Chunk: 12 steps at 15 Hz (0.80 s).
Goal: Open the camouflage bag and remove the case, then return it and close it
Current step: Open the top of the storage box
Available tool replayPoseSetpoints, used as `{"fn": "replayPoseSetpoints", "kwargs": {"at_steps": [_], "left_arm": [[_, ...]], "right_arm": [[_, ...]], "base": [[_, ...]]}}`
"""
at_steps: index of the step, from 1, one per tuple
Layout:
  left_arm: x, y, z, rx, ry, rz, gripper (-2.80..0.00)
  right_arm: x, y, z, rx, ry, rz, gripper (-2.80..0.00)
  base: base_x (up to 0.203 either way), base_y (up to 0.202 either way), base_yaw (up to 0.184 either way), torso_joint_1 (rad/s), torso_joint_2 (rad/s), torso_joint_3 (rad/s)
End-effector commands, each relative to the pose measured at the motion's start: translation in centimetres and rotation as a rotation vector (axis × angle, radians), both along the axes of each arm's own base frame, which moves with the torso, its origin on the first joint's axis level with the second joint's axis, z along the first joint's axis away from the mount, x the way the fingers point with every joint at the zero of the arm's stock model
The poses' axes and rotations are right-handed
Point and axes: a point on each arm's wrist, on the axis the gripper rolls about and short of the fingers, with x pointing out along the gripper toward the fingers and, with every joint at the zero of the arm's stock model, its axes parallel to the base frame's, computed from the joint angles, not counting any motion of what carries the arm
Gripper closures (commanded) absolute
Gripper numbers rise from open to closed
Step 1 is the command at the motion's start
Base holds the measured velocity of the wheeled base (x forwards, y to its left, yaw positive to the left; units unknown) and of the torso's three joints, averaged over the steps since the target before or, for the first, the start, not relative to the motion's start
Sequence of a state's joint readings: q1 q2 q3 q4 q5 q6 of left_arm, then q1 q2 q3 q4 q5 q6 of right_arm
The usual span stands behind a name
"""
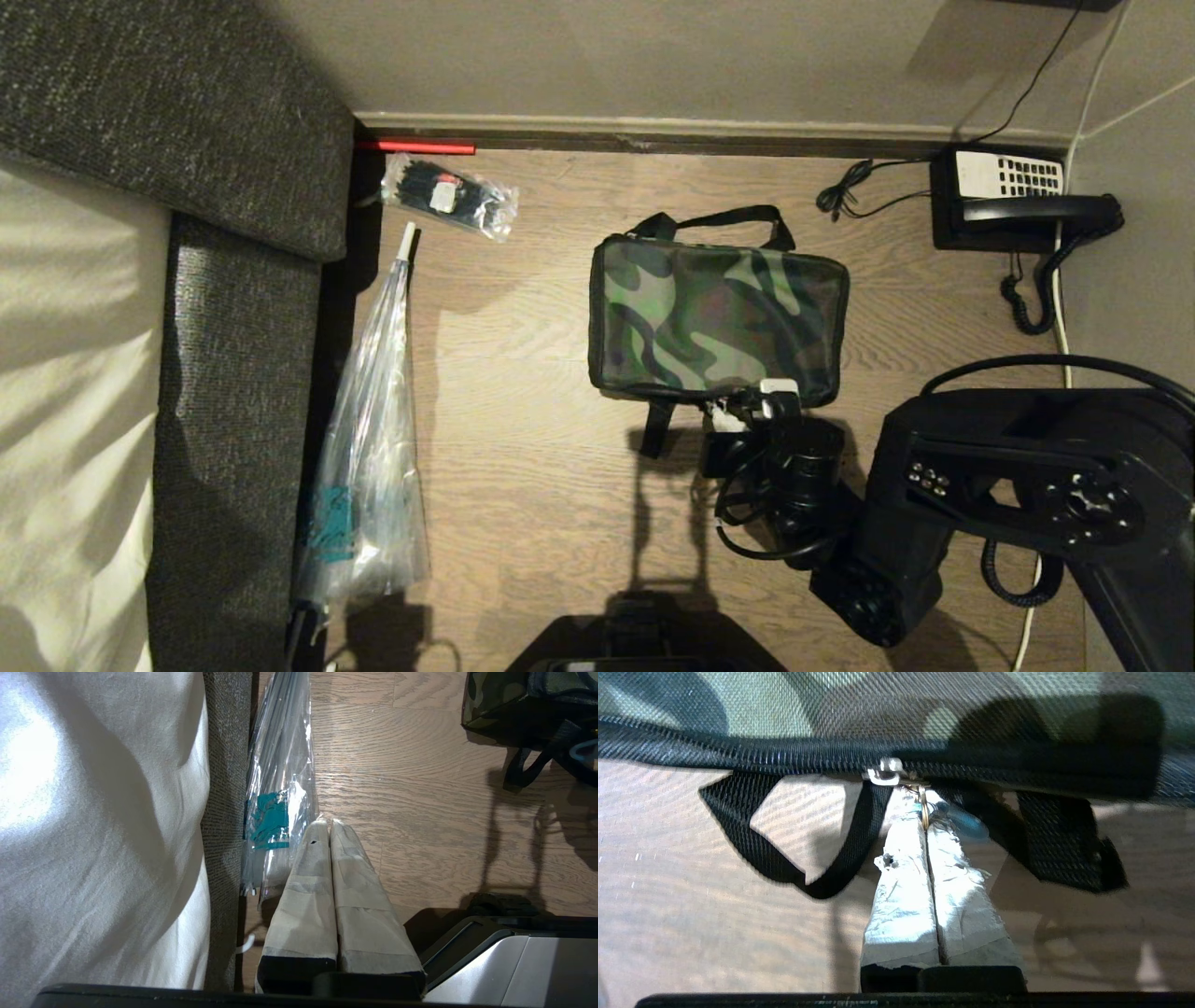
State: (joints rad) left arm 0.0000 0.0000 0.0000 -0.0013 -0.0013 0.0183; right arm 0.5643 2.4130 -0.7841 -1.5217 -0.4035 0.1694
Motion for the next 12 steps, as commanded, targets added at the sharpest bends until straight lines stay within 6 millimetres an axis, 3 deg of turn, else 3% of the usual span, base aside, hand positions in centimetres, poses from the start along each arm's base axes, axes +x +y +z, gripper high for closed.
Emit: {"fn": "replayPoseSetpoints", "kwargs": {"at_steps": [1, 4, 12], "left_arm": [[0.0, 0.0, 0.0, 0.000, 0.001, 0.000, 0.00], [0.0, 0.0, 0.0, 0.000, 0.000, 0.000, 0.00], [0.0, 0.0, 0.0, 0.000, 0.000, 0.000, 0.00]], "right_arm": [[-0.6, -0.4, 1.1, 0.009, -0.012, 0.002, 0.00], [-1.8, -1.1, 1.3, -0.015, 0.016, 0.011, 0.00], [-2.7, -2.1, 1.0, -0.075, 0.048, 0.004, 0.00]], "base": [[0.000, 0.000, 0.000, 0.000, 0.00, 0.000], [0.000, 0.000, 0.000, 0.000, 0.00, 0.000], [0.000, 0.000, 0.000, 0.000, 0.00, 0.000]]}}
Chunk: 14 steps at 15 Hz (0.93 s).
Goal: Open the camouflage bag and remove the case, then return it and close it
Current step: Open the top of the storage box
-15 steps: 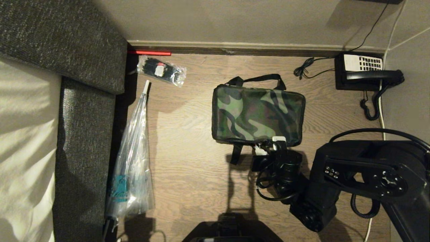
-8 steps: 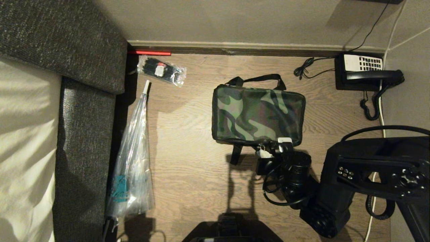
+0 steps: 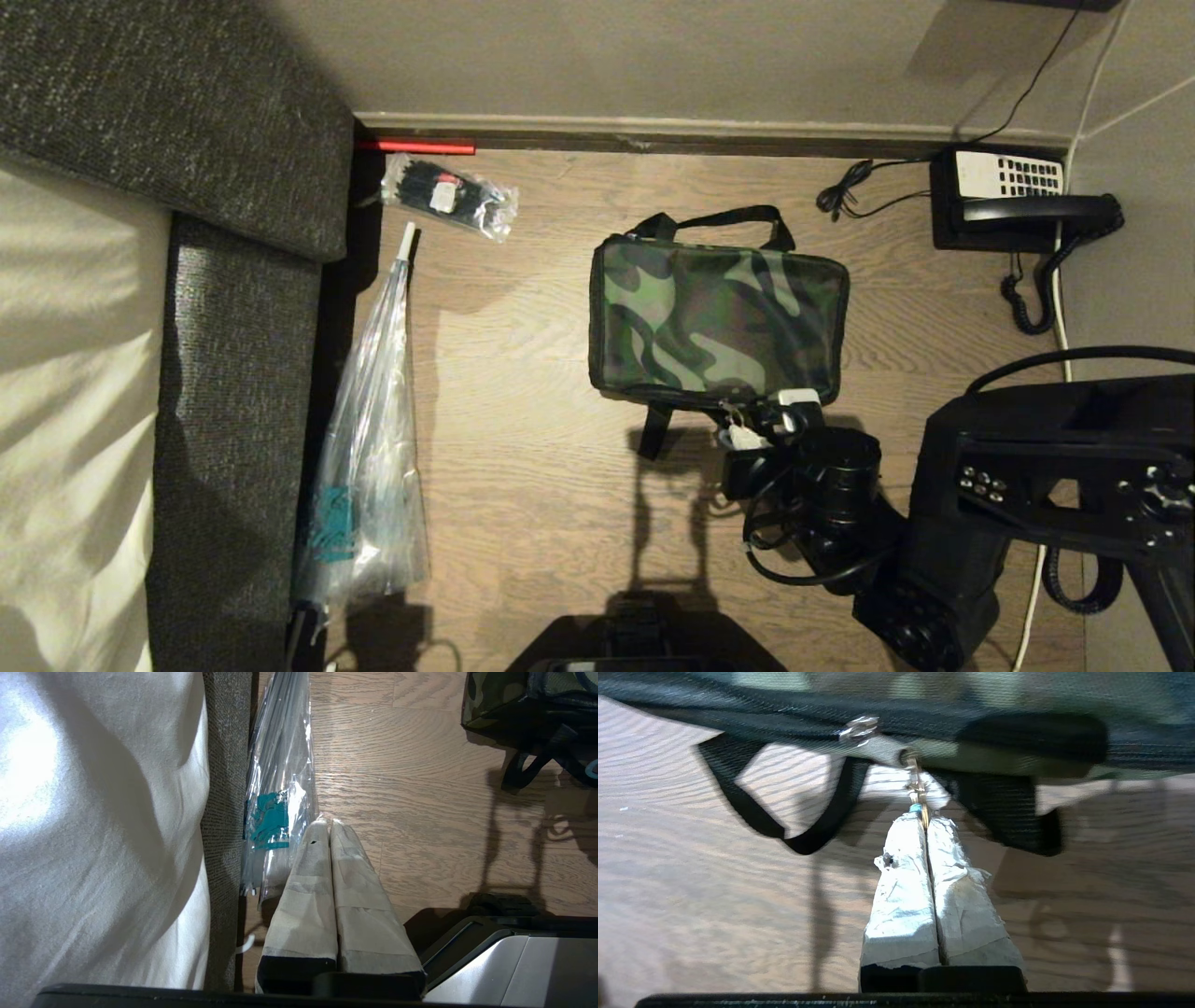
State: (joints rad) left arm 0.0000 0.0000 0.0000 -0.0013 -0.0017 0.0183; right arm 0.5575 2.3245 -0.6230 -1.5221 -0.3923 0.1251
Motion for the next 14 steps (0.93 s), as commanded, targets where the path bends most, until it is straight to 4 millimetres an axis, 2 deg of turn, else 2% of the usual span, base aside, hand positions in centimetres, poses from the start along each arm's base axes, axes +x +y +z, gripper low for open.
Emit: {"fn": "replayPoseSetpoints", "kwargs": {"at_steps": [1, 14], "left_arm": [[0.0, 0.0, 0.0, 0.000, 0.000, 0.000, 0.00], [0.0, 0.0, 0.0, 0.000, 0.000, 0.000, 0.00]], "right_arm": [[0.0, -0.4, 0.2, 0.004, -0.006, -0.013, 0.00], [0.1, -2.8, 1.4, -0.042, -0.018, -0.072, 0.00]], "base": [[0.000, 0.000, 0.000, 0.000, 0.00, 0.000], [0.000, 0.000, 0.000, 0.000, 0.00, 0.000]]}}
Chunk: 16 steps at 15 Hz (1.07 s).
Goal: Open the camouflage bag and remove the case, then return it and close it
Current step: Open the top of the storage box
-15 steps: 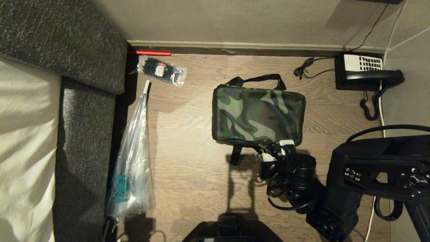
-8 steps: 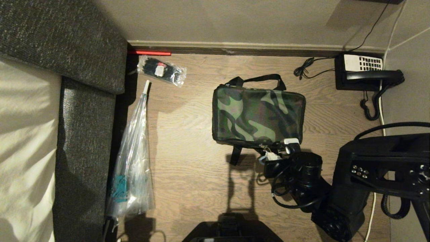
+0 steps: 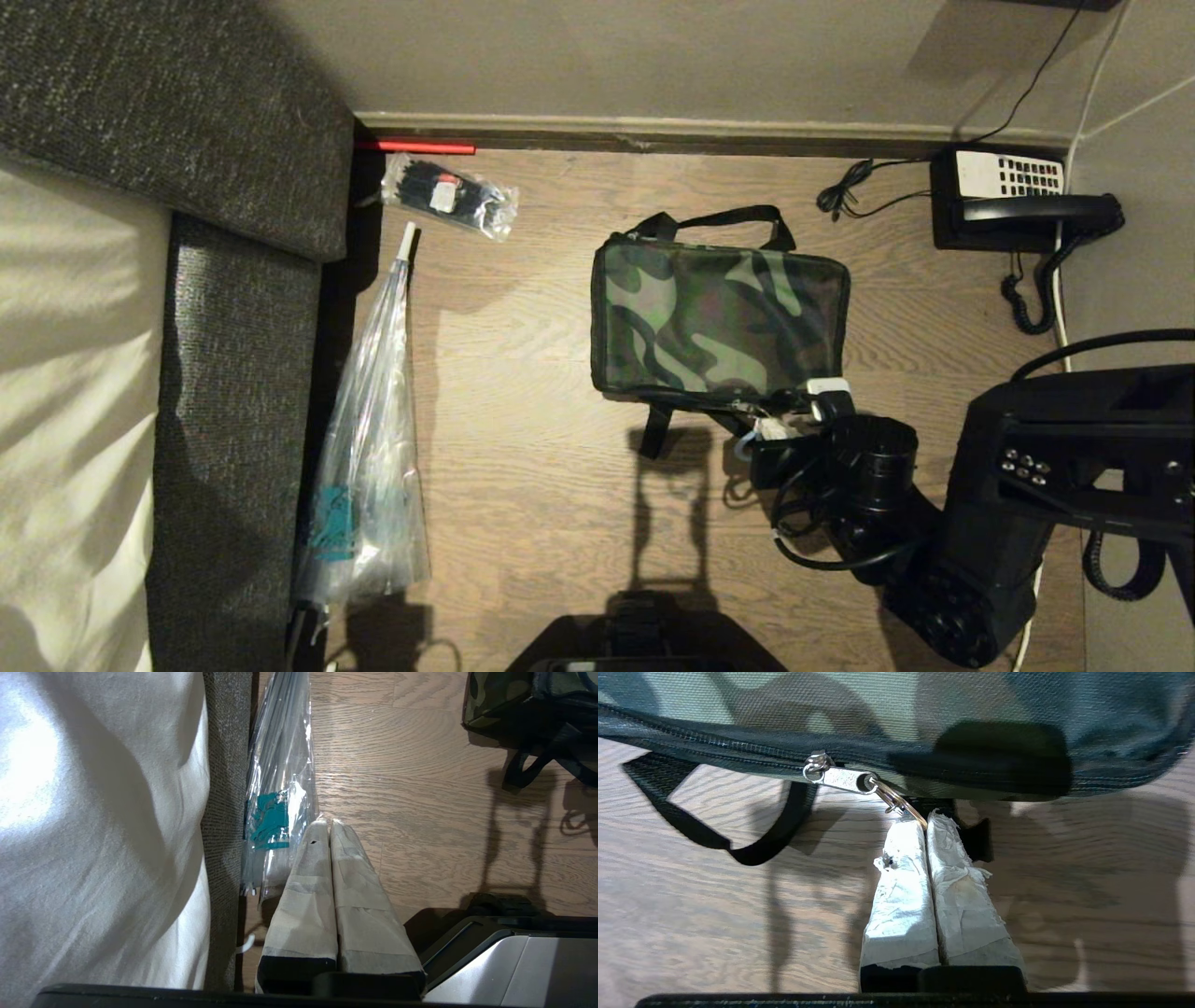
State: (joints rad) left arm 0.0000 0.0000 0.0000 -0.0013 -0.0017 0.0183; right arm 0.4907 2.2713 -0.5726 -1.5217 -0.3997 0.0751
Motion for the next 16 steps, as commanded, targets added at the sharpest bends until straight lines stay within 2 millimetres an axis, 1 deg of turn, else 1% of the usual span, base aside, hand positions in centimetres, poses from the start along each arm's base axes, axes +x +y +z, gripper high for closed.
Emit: {"fn": "replayPoseSetpoints", "kwargs": {"at_steps": [1, 7, 11, 16], "left_arm": [[0.0, 0.0, 0.0, 0.000, 0.000, 0.000, 0.00], [0.0, 0.0, 0.0, 0.000, 0.000, 0.000, 0.00], [0.0, 0.0, 0.0, 0.000, 0.000, 0.000, 0.00], [0.0, 0.0, 0.0, 0.000, 0.000, 0.000, 0.00]], "right_arm": [[0.1, -0.4, 0.3, 0.004, -0.011, -0.015, 0.00], [0.5, -1.6, 0.9, -0.004, -0.026, -0.047, 0.00], [0.5, -1.9, 1.4, 0.002, -0.039, -0.052, 0.00], [0.5, -2.5, 1.6, -0.007, -0.030, -0.066, 0.00]], "base": [[0.000, 0.000, 0.000, 0.000, 0.00, 0.000], [0.000, 0.000, 0.000, 0.000, 0.00, 0.000], [0.000, 0.000, 0.000, 0.000, 0.00, 0.000], [0.000, 0.000, 0.000, 0.000, 0.00, 0.000]]}}
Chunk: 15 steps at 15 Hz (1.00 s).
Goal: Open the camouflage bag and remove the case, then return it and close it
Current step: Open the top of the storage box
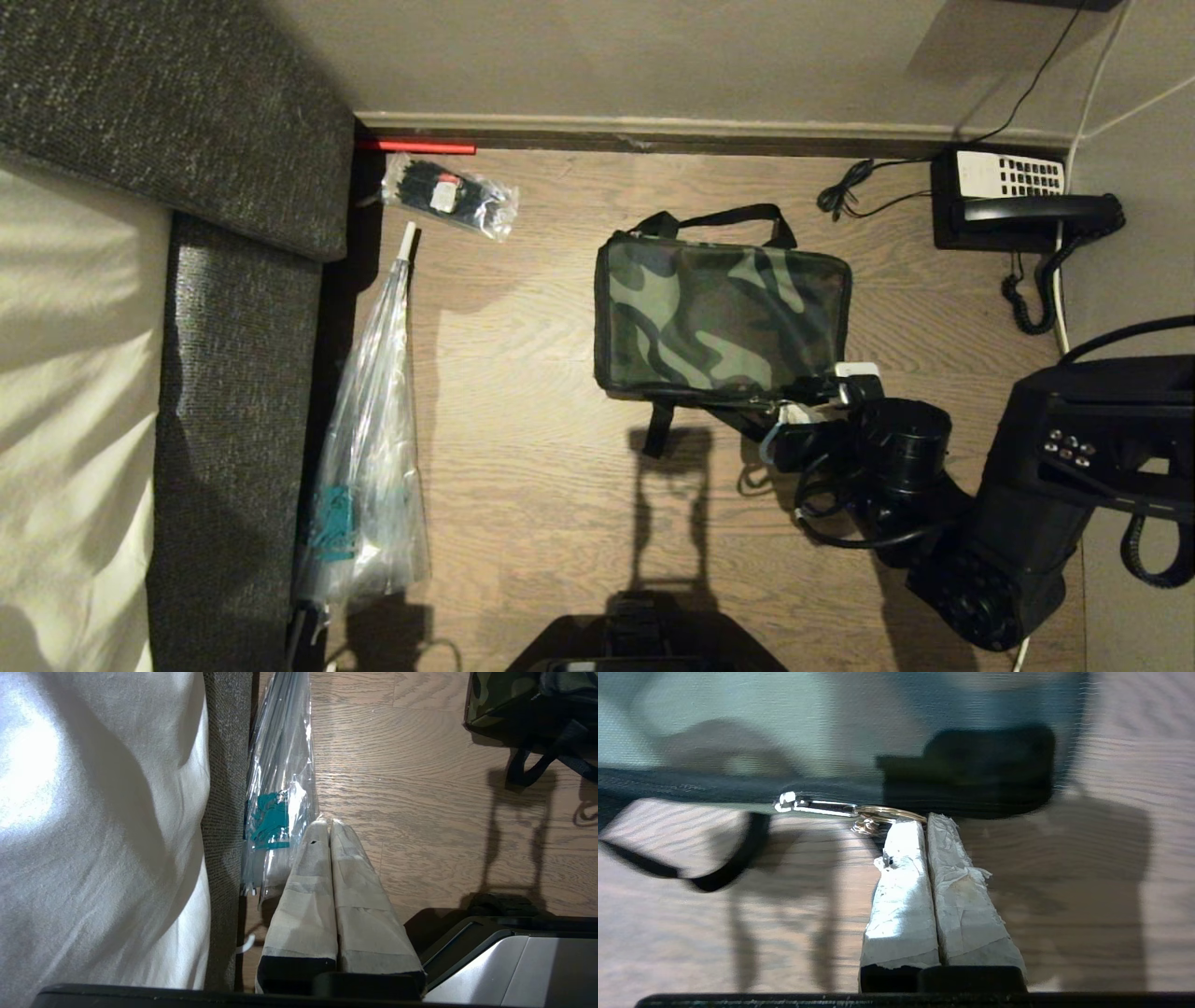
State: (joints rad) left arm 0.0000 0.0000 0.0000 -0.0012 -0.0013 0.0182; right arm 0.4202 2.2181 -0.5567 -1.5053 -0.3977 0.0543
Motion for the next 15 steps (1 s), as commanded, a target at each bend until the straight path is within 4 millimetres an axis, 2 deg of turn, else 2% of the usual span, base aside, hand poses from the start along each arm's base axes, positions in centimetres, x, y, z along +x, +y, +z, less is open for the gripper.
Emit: {"fn": "replayPoseSetpoints", "kwargs": {"at_steps": [1, 9, 15], "left_arm": [[0.0, 0.0, 0.0, 0.000, 0.000, 0.000, 0.00], [0.0, 0.0, 0.0, 0.000, 0.000, 0.000, 0.00], [0.0, 0.0, 0.0, 0.000, 0.000, 0.000, 0.00]], "right_arm": [[-0.1, -0.2, 0.1, 0.003, -0.005, -0.002, 0.00], [-0.5, -1.4, 0.8, 0.000, 0.003, -0.033, 0.00], [-0.8, -3.1, 0.3, -0.030, 0.087, -0.082, 0.00]], "base": [[0.000, 0.000, 0.000, 0.000, 0.00, 0.000], [0.000, 0.000, 0.000, 0.000, 0.00, 0.000], [0.000, 0.000, 0.000, 0.000, 0.00, 0.000]]}}
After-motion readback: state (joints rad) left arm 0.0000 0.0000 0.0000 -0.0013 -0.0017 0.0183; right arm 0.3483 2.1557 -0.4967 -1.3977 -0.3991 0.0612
